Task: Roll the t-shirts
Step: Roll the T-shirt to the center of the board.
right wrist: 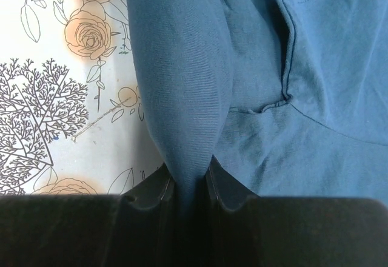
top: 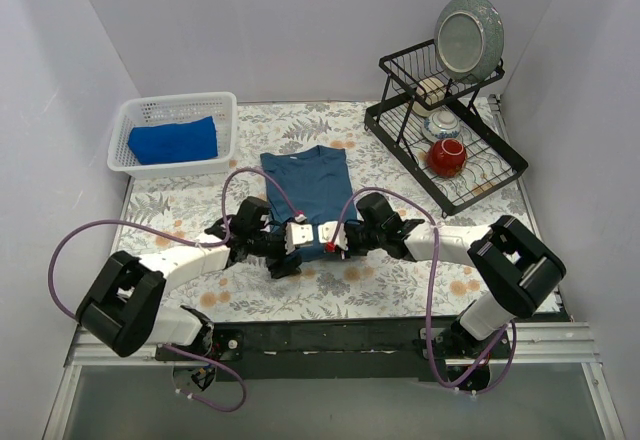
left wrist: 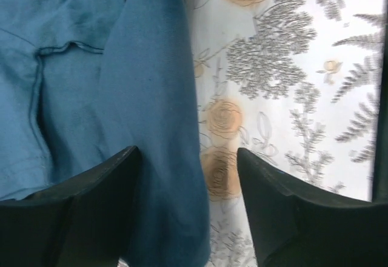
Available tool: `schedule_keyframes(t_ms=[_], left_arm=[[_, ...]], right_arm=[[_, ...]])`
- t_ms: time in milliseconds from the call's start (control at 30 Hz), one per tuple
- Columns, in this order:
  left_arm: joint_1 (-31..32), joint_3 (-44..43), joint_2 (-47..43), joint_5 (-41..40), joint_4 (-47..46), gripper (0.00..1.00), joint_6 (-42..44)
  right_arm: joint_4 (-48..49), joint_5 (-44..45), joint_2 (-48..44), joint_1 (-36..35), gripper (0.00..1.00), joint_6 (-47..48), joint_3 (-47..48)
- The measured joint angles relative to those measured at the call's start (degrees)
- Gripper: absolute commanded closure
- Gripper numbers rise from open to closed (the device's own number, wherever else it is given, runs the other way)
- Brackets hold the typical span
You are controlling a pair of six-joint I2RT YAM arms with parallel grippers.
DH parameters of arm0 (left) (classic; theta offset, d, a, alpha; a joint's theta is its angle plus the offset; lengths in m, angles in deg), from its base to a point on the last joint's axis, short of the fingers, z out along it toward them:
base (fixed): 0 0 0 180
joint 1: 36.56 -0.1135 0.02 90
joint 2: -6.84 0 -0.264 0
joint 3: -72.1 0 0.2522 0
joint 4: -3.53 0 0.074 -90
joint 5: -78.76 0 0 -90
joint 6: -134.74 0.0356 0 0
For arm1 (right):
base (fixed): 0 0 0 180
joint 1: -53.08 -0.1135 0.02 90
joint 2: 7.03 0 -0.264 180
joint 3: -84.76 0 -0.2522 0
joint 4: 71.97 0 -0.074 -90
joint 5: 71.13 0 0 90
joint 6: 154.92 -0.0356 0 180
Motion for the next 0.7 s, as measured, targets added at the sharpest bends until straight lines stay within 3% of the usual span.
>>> schedule_keyframes(t_ms=[100,133,267,400,567,700], left_arm=[[1.5,0.9,1.0,-3.5,-3.6,0.66,0.0],[1.8,0.9,1.6,-4.6,-4.4,0.81,0.0],[2.0,0.7,2.4,-6.8,-5.0,1.00,0.6],[0.7,-3.8,2.3,-4.6,3.6,1.00,1.9],[-3.5,-18.2,8.2,4.7,25.5,1.00,6.8],[-5.1,-22.8,13.6,12.0,38.2,1.00,11.3]], right_arm=[[-0.7,0.0,0.2,0.0,0.99,-0.5,0.4],[-1.0,-0.1,0.3,0.0,0.99,-0.5,0.7],[-3.8,-0.8,0.9,0.0,0.99,-0.7,2.3],[-11.4,-4.2,1.0,0.9,0.99,-0.6,5.7],[-28.3,-12.0,2.2,3.0,0.99,0.4,15.3],[-41.2,-19.0,3.6,3.1,0.99,4.7,19.3]])
